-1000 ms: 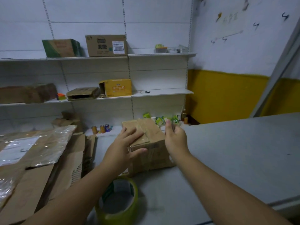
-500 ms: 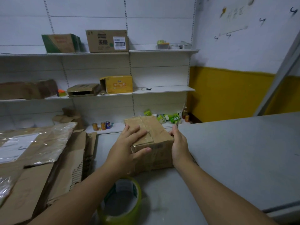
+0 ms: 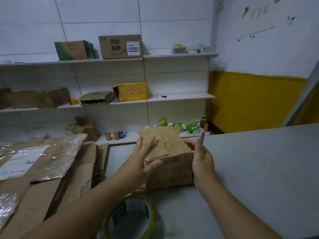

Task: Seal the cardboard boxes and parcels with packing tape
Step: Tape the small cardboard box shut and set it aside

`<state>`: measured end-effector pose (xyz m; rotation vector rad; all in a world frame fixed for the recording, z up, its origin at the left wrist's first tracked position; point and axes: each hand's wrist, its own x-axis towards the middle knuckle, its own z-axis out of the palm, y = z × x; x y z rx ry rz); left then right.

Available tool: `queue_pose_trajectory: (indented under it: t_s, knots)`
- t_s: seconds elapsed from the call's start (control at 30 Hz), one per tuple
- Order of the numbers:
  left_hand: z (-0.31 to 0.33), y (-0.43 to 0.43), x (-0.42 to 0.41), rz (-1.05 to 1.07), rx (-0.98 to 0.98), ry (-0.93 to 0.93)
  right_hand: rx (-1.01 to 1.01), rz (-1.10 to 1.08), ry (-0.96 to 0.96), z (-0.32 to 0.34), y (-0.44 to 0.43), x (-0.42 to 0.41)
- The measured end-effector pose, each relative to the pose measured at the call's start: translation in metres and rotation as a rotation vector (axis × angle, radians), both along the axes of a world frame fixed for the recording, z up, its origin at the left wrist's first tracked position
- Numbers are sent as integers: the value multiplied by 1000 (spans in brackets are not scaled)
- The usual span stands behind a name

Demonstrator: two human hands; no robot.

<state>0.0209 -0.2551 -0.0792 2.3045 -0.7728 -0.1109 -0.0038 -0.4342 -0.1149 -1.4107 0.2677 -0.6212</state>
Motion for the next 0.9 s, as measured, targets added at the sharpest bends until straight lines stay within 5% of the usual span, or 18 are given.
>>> queue_pose_trajectory:
  t_s: [0.17,0.33,0.63,0.9]
  knots:
    - [-8,3,9,140,367,-320,73,40,96,-1,4,1]
    - [4,-1,9,143,441,-288,90,-40,78,-3,0,2]
    - [9,0,3,92,154,-18,-127,-10,-43,-1,6,-11]
    - [12,-7,-4,220,-389,408,-159,-46,-9,-3,9,-8]
